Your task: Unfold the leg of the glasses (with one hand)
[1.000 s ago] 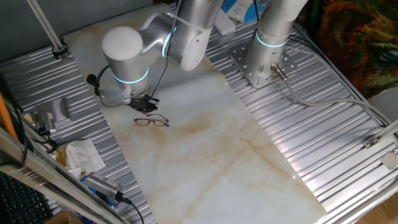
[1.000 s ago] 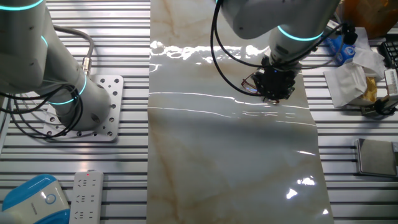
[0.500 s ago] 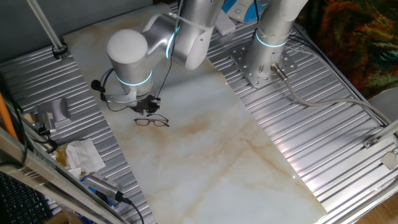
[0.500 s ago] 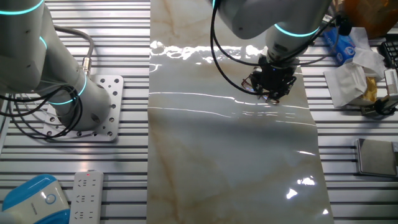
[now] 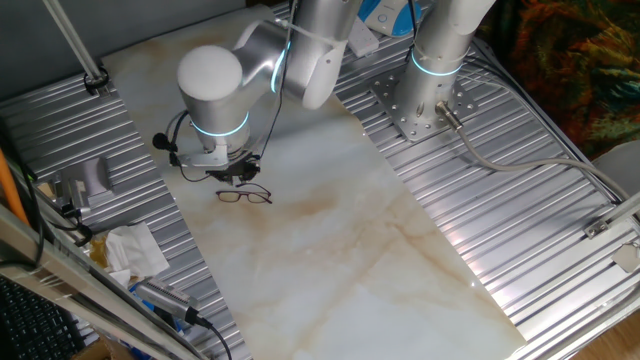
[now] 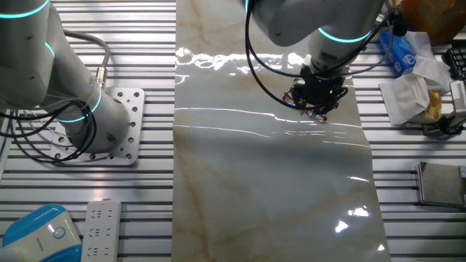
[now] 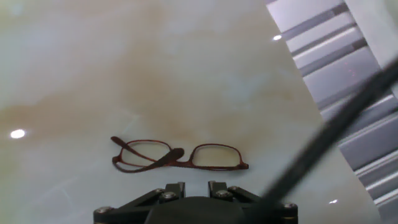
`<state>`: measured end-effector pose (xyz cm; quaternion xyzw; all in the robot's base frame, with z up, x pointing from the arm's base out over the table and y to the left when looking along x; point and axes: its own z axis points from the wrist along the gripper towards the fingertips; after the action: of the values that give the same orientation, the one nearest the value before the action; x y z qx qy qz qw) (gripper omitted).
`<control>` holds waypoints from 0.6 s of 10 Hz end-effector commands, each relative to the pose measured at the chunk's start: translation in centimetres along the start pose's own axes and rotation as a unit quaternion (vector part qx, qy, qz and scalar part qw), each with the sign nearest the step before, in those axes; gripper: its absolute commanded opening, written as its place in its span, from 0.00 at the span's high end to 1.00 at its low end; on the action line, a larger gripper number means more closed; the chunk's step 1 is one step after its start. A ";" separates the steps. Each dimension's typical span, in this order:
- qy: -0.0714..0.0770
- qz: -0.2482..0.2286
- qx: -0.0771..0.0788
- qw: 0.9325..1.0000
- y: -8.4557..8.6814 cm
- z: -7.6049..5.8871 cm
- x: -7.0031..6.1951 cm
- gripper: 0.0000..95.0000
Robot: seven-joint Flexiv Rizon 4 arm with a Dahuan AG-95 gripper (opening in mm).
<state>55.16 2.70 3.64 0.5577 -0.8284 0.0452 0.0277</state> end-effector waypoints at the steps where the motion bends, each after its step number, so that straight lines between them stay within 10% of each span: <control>1: 0.001 -0.013 0.001 1.000 0.4 0.0 -0.5 0.80; 6: 0.001 -0.074 0.009 0.997 0.9 0.3 -0.8 0.80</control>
<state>54.76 3.81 3.30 0.6114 -0.7893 0.0493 0.0282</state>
